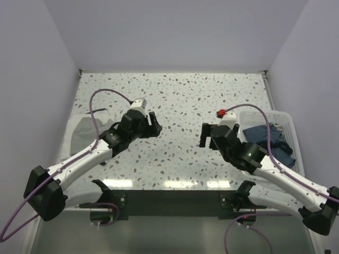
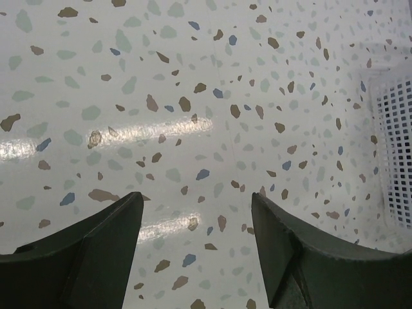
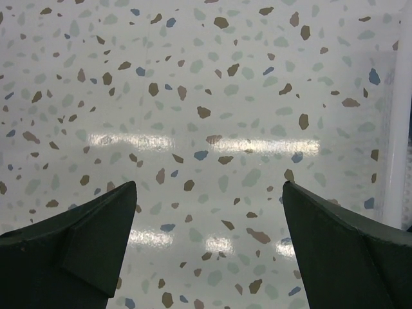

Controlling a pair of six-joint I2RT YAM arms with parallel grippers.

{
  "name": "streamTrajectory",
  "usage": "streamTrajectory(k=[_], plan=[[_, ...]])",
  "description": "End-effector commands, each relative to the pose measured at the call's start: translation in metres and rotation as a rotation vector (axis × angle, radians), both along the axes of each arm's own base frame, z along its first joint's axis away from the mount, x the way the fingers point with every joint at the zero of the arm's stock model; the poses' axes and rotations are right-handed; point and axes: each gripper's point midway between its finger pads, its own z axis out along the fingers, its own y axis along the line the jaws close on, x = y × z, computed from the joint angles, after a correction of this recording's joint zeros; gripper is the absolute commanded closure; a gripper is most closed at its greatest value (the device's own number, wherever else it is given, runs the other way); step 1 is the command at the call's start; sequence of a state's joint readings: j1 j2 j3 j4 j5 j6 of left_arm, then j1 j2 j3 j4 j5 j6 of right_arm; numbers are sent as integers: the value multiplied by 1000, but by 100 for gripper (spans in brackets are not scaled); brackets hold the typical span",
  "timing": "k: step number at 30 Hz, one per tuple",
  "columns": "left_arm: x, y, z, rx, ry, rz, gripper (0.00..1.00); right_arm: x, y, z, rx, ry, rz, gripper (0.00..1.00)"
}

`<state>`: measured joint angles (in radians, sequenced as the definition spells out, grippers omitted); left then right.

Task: Fold and stack the tank tops
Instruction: Neatly place the folded tank top to the corner

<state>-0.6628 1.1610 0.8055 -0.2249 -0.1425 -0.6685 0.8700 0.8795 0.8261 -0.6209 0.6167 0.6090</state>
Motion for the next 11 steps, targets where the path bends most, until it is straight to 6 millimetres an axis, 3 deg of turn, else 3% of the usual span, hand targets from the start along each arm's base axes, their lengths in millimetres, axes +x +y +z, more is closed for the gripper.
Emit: streamTrajectory(k=[1,11], plan=[[7,0,19,-21,-76,6,27,6,-2,7,7,-36,-31,1],[6,-2,24,-27,-85,-7,27,7,-6,13,29,-68,-53,1]])
